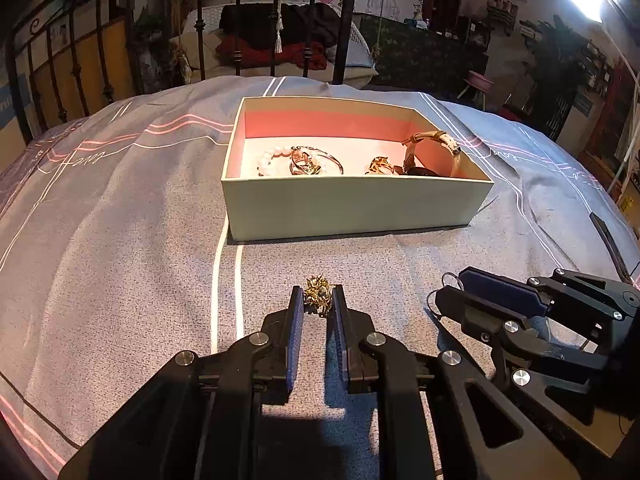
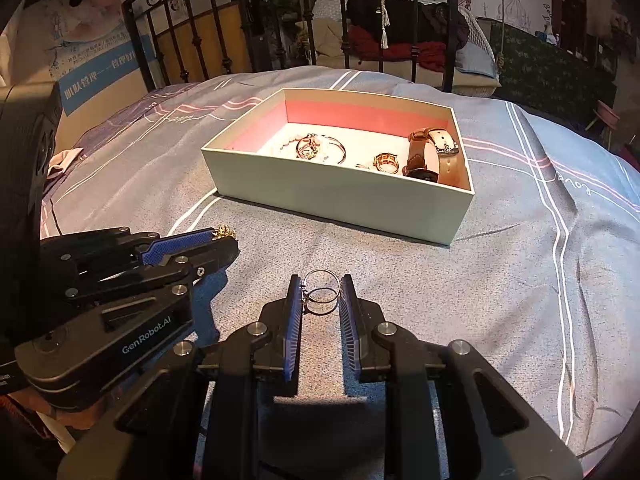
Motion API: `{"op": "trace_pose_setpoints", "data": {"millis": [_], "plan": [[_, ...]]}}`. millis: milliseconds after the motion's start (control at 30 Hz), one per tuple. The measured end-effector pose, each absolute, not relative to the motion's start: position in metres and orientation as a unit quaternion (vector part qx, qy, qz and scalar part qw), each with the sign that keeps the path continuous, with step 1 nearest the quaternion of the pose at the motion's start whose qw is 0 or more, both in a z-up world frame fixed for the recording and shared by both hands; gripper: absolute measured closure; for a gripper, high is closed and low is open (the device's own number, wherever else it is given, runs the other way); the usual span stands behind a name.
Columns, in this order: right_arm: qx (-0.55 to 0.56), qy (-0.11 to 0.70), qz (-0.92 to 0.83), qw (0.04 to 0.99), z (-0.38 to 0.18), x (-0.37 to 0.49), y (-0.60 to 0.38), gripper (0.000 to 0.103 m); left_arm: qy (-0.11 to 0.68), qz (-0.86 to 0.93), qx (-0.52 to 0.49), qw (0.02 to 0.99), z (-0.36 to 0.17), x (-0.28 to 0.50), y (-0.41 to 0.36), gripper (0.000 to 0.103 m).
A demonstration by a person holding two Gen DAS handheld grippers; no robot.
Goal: Organize jewelry
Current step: 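Grasp the gold flower cluster with the left gripper while the right grasps the silver ring, then lower the gold cluster and silver ring into the box and open both grippers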
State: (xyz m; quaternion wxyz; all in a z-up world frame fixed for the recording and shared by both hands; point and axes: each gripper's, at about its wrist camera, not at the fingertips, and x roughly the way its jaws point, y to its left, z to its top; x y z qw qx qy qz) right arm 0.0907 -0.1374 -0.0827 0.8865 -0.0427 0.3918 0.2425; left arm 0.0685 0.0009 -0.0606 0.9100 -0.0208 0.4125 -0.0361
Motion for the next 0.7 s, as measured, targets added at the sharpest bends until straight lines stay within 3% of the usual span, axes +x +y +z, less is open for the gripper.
{"op": "trace_pose_setpoints", "data": {"millis": [333,700], "plan": [[-0.039,0.365,0.237,0.9,-0.066,0.103,-0.14,0.082,0.39,-0.053,-0.015,0.919,-0.037,0.077,-0.006,0.089],[-0.037,0.331,0.222,0.916,-0.033,0.167,-0.134,0.082,0.356,-0.053,-0.028,0.933,0.004,0.143,0.001,0.089]]}}
